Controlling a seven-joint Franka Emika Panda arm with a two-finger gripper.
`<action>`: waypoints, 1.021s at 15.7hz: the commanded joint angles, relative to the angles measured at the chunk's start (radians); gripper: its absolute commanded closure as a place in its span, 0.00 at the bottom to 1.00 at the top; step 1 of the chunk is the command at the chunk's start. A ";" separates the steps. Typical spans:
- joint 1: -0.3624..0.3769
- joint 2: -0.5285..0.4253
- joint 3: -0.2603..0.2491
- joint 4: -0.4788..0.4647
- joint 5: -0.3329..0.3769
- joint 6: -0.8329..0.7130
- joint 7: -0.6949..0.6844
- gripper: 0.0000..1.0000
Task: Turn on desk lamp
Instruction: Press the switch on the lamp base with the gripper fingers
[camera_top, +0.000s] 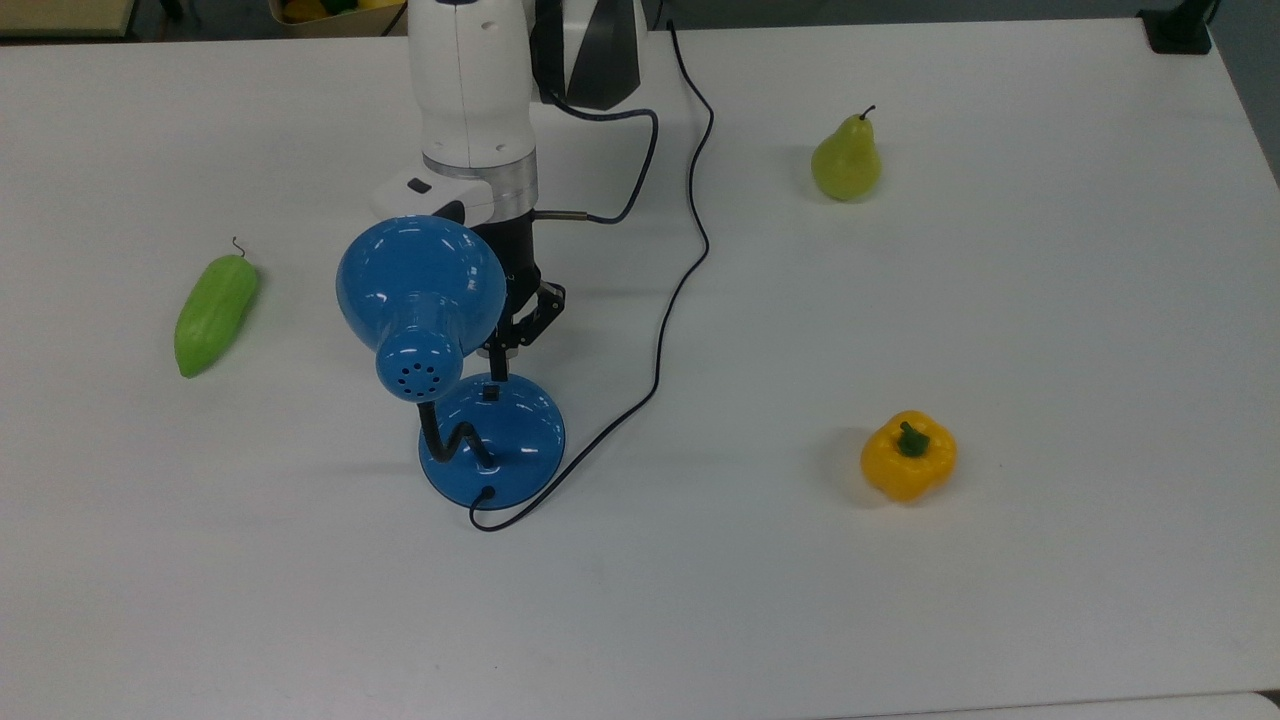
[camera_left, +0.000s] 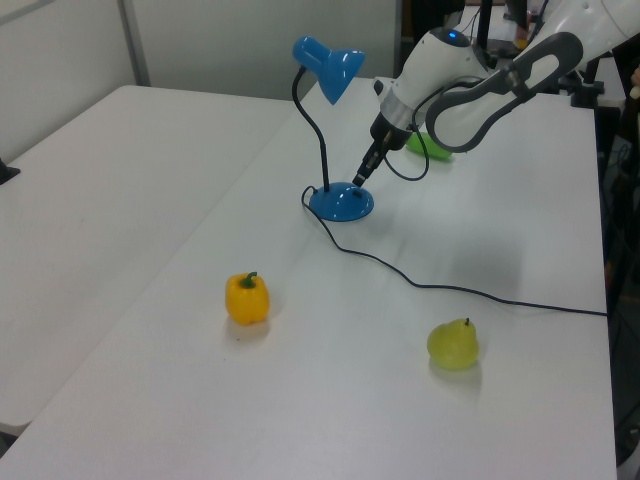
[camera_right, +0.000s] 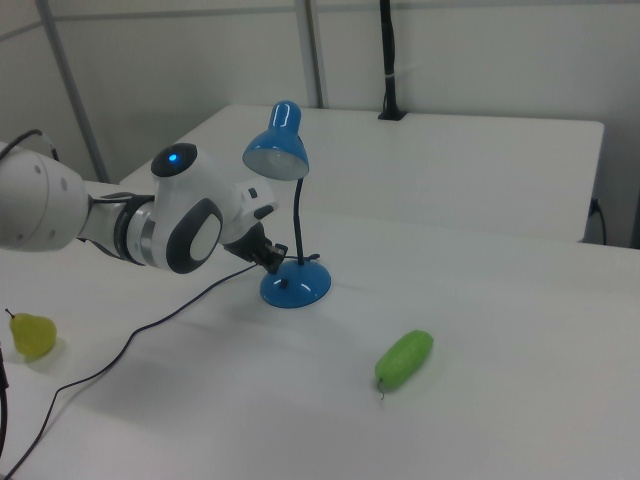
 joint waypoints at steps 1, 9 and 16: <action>0.003 0.018 -0.014 -0.004 0.007 0.048 0.016 1.00; 0.003 0.047 -0.032 0.011 0.005 0.049 0.014 1.00; 0.006 0.059 -0.032 0.037 0.007 0.049 0.014 1.00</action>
